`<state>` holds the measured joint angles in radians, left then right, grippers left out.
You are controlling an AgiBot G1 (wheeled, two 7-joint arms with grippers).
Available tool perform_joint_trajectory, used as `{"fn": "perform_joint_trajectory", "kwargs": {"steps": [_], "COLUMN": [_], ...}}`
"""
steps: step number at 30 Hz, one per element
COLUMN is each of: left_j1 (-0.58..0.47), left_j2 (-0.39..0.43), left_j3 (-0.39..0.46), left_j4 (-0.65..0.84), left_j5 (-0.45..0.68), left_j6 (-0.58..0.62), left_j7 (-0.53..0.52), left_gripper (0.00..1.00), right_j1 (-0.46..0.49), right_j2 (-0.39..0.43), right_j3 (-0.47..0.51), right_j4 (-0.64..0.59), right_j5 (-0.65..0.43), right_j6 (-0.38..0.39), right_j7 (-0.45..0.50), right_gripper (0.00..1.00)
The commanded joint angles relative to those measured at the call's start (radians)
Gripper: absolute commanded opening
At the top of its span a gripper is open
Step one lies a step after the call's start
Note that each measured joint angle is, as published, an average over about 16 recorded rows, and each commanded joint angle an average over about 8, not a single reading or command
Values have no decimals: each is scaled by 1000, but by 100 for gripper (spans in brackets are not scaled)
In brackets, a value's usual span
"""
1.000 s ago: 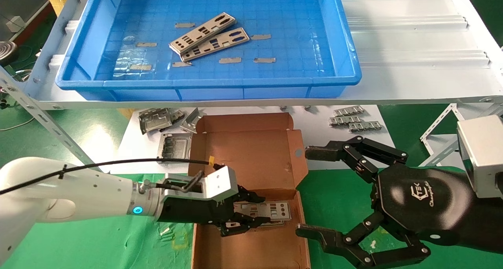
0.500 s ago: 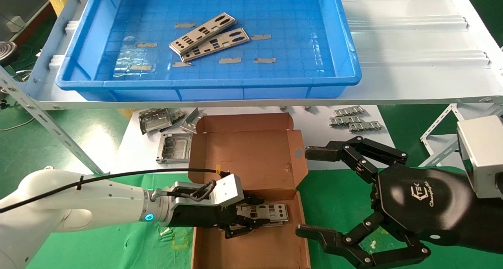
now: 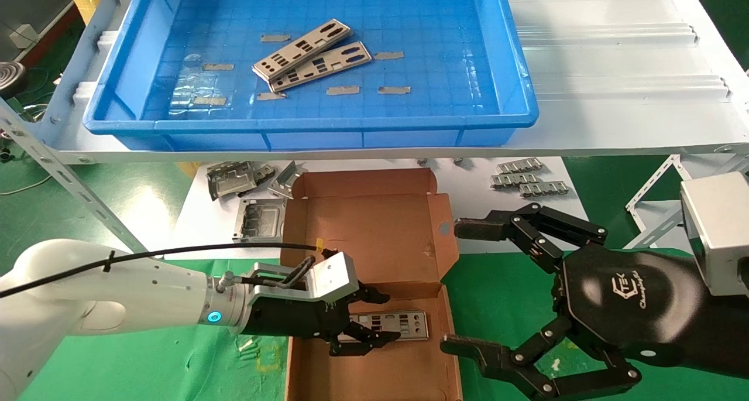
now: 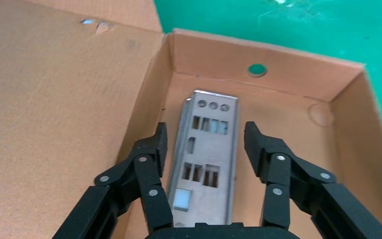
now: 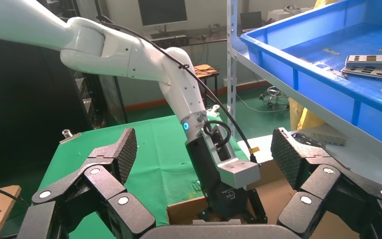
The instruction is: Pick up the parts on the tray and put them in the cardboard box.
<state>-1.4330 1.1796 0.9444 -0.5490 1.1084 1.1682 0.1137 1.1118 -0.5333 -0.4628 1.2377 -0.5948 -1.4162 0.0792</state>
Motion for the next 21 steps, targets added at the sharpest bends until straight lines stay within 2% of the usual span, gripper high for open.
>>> {"fn": "perform_joint_trajectory", "kwargs": {"steps": [1,11,21], "left_j1": [-8,-17,22], "left_j2": [-4,-76,-164], "left_j3": [2,-44,-122], "left_j4": [-3,-38,-54], "left_j5": [0,-107,-262], "left_j6": [10,149,279], "left_j7": [-14,-83,-80], "left_gripper": [100,100,100], "right_j1": [0,0,0], "right_j2": [0,0,0], "right_j3": [0,0,0], "right_j4": [0,0,0], "right_j5": [0,0,0], "right_j6": [0,0,0], "right_j7": [0,0,0], "right_gripper": [100,100,100]}}
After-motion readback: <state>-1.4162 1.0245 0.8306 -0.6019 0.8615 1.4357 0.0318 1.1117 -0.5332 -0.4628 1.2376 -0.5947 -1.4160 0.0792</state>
